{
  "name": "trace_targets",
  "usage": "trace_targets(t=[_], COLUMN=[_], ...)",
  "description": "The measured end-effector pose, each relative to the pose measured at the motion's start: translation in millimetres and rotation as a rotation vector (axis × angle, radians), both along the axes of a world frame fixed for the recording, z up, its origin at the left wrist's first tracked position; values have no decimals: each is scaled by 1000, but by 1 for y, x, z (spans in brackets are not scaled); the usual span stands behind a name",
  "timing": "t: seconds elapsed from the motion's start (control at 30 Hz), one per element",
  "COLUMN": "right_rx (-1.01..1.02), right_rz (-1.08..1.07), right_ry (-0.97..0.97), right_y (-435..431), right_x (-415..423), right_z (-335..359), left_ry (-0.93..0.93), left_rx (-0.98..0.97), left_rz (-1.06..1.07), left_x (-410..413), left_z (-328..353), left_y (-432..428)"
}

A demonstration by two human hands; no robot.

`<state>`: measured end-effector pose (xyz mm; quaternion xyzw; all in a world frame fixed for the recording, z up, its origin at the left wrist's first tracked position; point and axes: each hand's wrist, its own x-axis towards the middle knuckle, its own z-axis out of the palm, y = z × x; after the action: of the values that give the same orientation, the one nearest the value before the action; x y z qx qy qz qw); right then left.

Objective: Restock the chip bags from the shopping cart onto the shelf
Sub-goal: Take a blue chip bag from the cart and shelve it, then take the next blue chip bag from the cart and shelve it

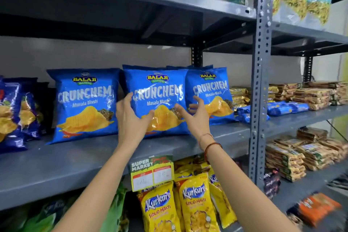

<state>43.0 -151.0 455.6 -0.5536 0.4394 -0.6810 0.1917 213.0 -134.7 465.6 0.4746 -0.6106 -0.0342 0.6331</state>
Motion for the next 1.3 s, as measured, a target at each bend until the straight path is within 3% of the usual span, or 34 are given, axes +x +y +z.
trace_targets(t=[0.2,0.43,0.57,0.83,1.1,1.17,1.3], right_rx=[-57,113,313,876,1340,1400,1451], right_rz=[-88,-335,-478,-689,-703,-682,-636], right_ry=[-68,-106,-175,-340,-768,-837,-902], right_y=[58,111,148,239,339,358,379], right_x=[-40,-115,-161,-232,-238,-235,-235], right_z=[-40,-139,-221,-415,-565,-600,-645], left_ry=[-103,-226,-349,-716,-1421,-1462,-1339], left_rx=[-206,-65,133,733,1402,1458,1391], left_rz=[-265,-575,-748,-976,-1112,-1127,-1102], left_x=[-59,-149,-201,-267,-291,-299,-322], left_z=[-32,-128,-205,-380,-532,-559,-597], left_y=[35,53,62,94,123,128,136])
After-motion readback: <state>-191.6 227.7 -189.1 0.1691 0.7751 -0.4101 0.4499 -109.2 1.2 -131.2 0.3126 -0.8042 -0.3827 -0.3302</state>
